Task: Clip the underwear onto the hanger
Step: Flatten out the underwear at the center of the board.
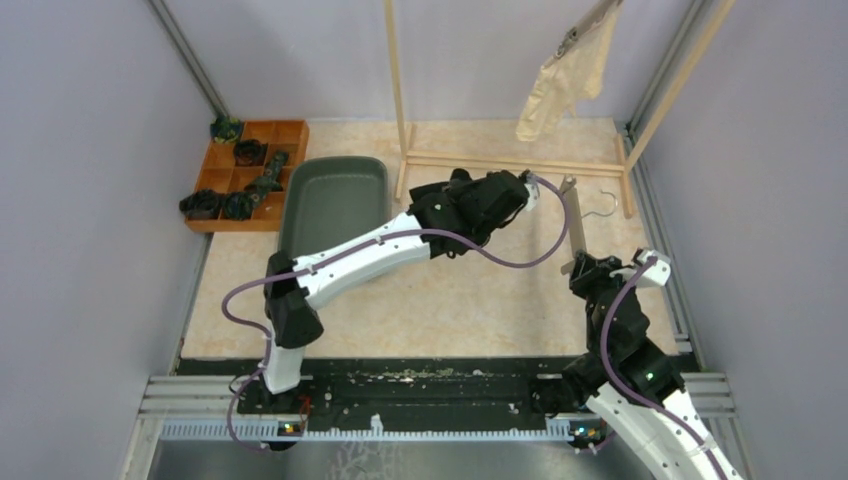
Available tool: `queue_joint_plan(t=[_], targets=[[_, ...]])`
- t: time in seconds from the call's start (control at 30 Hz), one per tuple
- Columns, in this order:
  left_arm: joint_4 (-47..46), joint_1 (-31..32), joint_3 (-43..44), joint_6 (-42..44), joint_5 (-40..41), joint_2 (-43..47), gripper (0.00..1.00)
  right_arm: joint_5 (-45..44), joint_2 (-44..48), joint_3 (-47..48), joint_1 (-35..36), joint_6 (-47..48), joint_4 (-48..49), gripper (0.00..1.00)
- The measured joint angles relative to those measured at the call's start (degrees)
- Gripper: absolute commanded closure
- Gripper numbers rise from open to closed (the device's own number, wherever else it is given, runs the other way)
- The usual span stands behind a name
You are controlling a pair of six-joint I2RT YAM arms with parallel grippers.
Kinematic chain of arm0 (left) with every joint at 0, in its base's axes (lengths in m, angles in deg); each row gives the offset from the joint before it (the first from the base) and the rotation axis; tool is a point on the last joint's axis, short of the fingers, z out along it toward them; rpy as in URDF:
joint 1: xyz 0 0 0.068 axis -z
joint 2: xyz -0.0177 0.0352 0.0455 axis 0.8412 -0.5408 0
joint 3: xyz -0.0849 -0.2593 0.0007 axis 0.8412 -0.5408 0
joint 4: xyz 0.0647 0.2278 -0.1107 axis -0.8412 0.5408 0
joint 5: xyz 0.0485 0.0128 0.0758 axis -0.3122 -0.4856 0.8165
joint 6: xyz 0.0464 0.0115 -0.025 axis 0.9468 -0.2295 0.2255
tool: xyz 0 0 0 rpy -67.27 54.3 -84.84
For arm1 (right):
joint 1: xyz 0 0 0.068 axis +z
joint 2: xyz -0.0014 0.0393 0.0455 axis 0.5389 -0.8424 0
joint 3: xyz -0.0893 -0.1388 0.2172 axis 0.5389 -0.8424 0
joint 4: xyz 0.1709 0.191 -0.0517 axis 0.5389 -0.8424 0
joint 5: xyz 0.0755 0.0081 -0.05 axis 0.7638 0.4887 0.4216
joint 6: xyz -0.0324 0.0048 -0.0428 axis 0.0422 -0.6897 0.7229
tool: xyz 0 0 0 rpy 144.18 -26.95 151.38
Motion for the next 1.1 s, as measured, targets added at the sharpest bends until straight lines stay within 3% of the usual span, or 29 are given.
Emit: queue_joint_plan(t=[0.27,0.6,0.73,0.87,1.1], targets=[[0.94,-0.15,-10.45,-11.45,-15.65,6.60,1.00,0.42,0.00,0.00,0.00,-0.02,0.02,1.00],[-2.38,-6.16,-14.45,-14.05,-27.74,7.78,1.00,0.55,-0.02,0.00,0.00,-0.04,0.02,1.00],[-3.96,-10.73,-12.20,-13.03,-30.14,7.39,1.00,0.52,-0.35,0.00,0.00,-0.04,0.07,1.00],[-6.47,-14.23,-4.70,-11.06,-31.02,5.40,1.00,0.50,-0.74,0.00,0.00,-0.02,0.13,1.00],[-13.09,-14.95,2.78,-7.96,-32.33,4.55,1.00,0.48,-0.87,0.00,0.00,-0.02,0.46,1.00]])
